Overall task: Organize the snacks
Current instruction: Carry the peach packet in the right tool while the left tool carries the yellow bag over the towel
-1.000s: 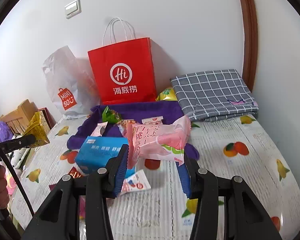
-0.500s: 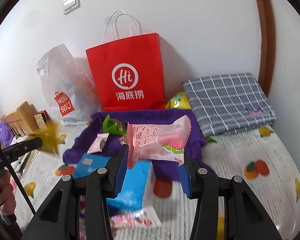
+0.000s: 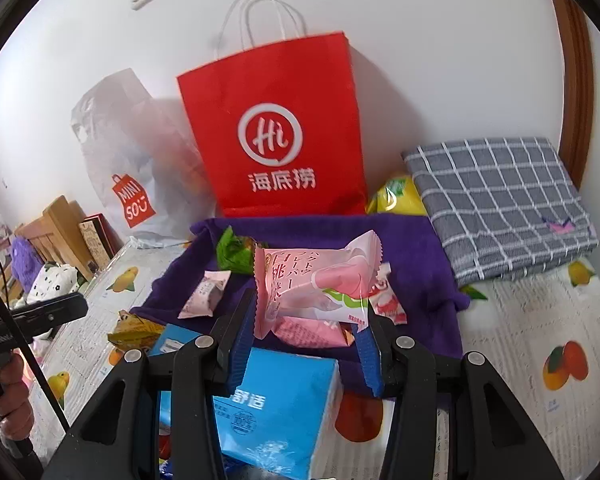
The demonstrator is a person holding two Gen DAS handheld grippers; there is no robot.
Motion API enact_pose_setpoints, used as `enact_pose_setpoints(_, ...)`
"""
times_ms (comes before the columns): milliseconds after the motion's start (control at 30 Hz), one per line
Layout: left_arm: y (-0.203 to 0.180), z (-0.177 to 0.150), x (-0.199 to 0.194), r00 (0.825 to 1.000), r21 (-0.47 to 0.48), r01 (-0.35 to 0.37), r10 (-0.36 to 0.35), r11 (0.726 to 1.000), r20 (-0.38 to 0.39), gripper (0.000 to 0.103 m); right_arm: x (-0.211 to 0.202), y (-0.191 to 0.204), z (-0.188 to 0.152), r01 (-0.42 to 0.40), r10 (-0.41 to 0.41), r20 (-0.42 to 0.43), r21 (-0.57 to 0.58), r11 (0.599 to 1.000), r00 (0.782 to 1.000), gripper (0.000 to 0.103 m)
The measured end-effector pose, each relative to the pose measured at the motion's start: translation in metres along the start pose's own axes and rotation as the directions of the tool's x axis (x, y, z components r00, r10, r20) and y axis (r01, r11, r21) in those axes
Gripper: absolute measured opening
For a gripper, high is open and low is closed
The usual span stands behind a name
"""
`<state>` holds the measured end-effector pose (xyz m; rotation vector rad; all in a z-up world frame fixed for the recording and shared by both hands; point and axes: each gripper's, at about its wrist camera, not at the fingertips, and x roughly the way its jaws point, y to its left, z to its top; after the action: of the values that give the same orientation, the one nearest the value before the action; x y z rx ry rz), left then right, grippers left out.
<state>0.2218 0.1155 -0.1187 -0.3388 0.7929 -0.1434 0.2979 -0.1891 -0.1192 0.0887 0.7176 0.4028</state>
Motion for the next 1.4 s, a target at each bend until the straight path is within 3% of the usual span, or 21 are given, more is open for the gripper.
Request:
enact_pose_setpoints(133,0.01,-0.003,0.007,1.0,-0.041,0.022,-0.023,0.999,-0.015,0.068,0.001,-0.006,-0.003,0.006,-0.006,-0.002,0.013,1.0,1.0,0.046)
enact_pose_setpoints(367,-0.008,-0.011,0.03,0.999,0.033,0.023,-0.021,0.999,-0.047,0.072,-0.005,-0.007,-0.006,0.014,-0.014,0.017,0.007,1.0,1.0,0.046)
enact_pose_setpoints(533,-0.023,-0.019,0.044,0.995,0.11,-0.075,0.082,0.991,-0.057,0.076,-0.006,0.0,-0.009,0.022,-0.022,0.014,-0.022,1.0,1.0,0.046)
enact_pose_setpoints(633,-0.028,-0.023,0.055,0.99,0.129,-0.096,0.108,0.987,-0.093,0.076,-0.006,0.007,-0.011,0.031,-0.03,0.018,-0.05,0.998,0.999,0.046)
enact_pose_setpoints(767,-0.029,-0.026,0.053,0.99,0.127,-0.117,0.126,0.985,-0.069,0.076,-0.007,0.012,-0.015,0.028,-0.027,0.022,-0.07,0.997,0.999,0.046)
enact_pose_setpoints(900,-0.023,-0.026,0.054,0.986,0.106,-0.144,0.152,0.984,-0.07,0.047,-0.004,0.013,-0.016,0.029,-0.028,0.013,-0.067,0.997,1.0,0.046)
enact_pose_setpoints(1100,-0.016,-0.023,0.044,0.993,0.056,-0.105,0.108,0.993,-0.042,0.044,-0.002,0.011,-0.017,0.038,-0.037,0.016,-0.065,0.997,0.999,0.046)
enact_pose_setpoints(1400,-0.014,-0.014,0.012,0.994,0.022,-0.079,0.077,0.997,0.071,0.044,-0.003,0.009,-0.017,0.067,-0.065,0.031,-0.064,0.996,0.997,0.046)
